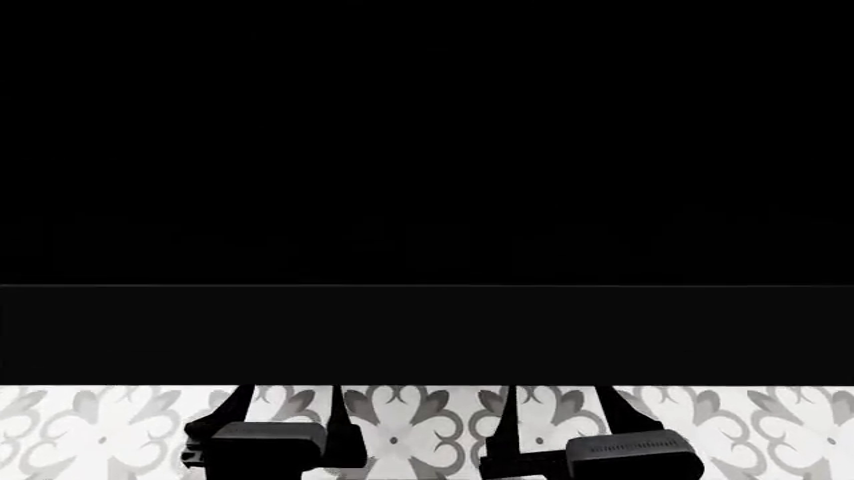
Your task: Close the dishwasher door
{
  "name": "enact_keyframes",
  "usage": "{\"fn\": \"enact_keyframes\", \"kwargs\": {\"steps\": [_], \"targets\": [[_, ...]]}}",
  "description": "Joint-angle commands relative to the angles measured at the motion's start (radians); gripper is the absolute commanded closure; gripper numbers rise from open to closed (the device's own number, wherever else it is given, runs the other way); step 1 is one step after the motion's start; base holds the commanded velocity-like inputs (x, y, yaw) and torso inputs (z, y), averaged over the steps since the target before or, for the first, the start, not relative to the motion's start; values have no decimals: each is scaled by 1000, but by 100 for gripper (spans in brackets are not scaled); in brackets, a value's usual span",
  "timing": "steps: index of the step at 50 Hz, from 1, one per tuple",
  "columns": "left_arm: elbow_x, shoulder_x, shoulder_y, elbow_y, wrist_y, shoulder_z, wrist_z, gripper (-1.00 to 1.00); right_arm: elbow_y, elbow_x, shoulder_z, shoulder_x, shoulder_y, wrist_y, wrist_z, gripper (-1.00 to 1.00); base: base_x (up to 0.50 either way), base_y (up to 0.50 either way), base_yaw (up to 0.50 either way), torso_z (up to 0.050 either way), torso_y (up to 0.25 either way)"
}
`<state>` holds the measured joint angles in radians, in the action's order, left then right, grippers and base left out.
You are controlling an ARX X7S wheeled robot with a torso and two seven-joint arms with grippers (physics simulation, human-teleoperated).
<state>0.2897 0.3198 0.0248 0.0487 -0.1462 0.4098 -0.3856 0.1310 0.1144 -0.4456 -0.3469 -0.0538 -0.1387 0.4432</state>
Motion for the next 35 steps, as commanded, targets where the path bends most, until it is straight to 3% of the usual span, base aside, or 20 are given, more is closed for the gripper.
{"fn": "enact_keyframes", "kwargs": {"steps": [1,12,35], "targets": [[1,5,2,6,-1,1,-3,-100,5,-4,-3,-2,0,0,5,-100,0,0,0,0,0],[-24,25,-73,71,50,-1,-14,-100,61,-13,46,3,73,71,56,-100,0,0,0,0,0],[30,-22,-395,-32,157,-10,57,-100,-189,42,77,89,443,218,18,-100,0,0,0,0,1]]}}
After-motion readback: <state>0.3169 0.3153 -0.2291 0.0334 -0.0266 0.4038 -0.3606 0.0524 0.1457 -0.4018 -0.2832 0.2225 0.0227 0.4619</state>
